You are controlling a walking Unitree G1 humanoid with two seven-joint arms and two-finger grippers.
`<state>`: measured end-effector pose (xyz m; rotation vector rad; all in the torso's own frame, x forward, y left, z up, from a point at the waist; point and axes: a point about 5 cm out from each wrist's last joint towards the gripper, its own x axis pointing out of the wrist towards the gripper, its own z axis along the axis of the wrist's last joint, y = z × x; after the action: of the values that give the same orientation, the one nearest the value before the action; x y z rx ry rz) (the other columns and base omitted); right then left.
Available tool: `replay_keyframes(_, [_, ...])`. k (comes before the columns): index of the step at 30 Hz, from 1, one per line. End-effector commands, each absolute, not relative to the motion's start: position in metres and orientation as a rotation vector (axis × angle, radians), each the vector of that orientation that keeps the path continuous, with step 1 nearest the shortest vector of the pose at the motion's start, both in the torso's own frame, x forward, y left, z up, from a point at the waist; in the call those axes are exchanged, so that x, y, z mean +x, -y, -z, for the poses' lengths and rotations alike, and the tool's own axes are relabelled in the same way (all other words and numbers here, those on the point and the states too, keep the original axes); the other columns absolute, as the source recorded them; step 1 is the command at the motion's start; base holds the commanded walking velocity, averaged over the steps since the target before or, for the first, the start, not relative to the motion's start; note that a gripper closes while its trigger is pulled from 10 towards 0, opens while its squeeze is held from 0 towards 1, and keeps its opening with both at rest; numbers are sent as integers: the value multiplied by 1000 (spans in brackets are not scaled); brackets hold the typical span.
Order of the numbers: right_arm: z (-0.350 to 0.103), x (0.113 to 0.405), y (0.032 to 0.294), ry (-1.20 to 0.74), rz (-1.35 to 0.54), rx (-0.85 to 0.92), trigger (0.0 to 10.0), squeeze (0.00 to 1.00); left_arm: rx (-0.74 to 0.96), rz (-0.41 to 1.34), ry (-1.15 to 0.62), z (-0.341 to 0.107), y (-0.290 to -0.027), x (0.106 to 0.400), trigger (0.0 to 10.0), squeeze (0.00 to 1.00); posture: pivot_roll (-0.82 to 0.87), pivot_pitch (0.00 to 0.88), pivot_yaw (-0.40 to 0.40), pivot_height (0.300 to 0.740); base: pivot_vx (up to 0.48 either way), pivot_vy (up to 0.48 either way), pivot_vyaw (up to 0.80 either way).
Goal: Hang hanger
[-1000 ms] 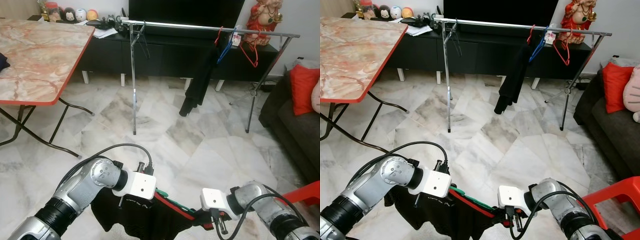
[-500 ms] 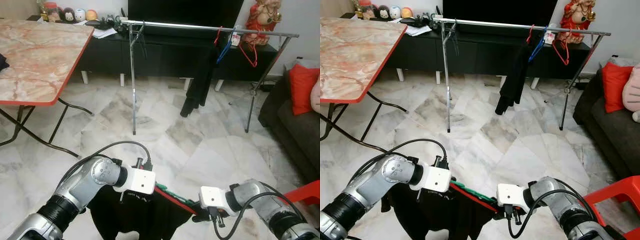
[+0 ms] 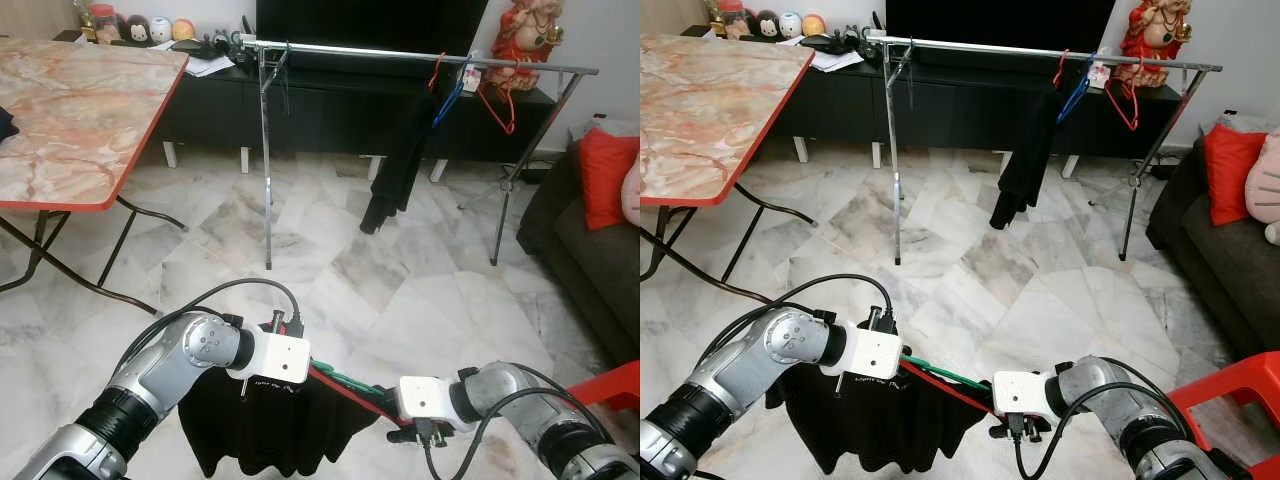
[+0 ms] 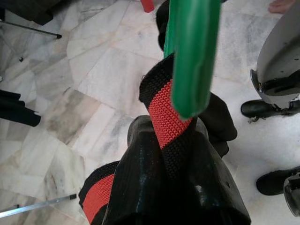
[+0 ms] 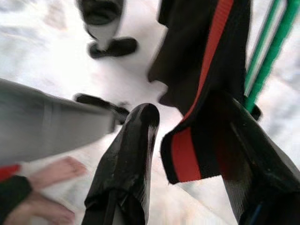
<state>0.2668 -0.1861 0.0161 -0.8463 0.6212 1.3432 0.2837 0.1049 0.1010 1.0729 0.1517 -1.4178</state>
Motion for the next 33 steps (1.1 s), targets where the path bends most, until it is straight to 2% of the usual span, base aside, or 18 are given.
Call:
replay_keyframes(1, [-18,273,190,-600,-1285,-917,10000,0,1080,1404,-93,-111,-101,288,10000,0,-17,0,-151,740,0,0,0])
replay_keyframes(2, [-19,278,189,-560,-1218,-960,10000,0,1078,1403,-89,-111,-101,288,10000,0,-17,0,-152,740,0,0,0])
replay_keyframes(4, [-18,277,188,-527,-1206,-992,10000,0,1076,1401,-86,-111,-101,288,10000,0,-15,0,-153,740,0,0,0])
replay_keyframes(13, [-18,274,192,-484,-1174,-973,10000,0,1069,1408,-92,-110,-100,287,10000,0,-24,0,-149,740,0,0,0])
replay_keyframes(14, [-17,273,193,-479,-1166,-979,5804,0,1071,1408,-90,-110,-100,287,10000,0,-24,0,-149,740,0,0,0])
replay_keyframes(15, [-16,273,194,-473,-1160,-988,0,0,1072,1407,-86,-110,-99,288,10000,0,-24,0,-149,740,0,0,0])
replay_keyframes(33, [-20,282,199,-434,-1080,-1097,0,0,1061,1389,-83,-112,-100,289,10000,0,-20,0,-153,740,0,0,0])
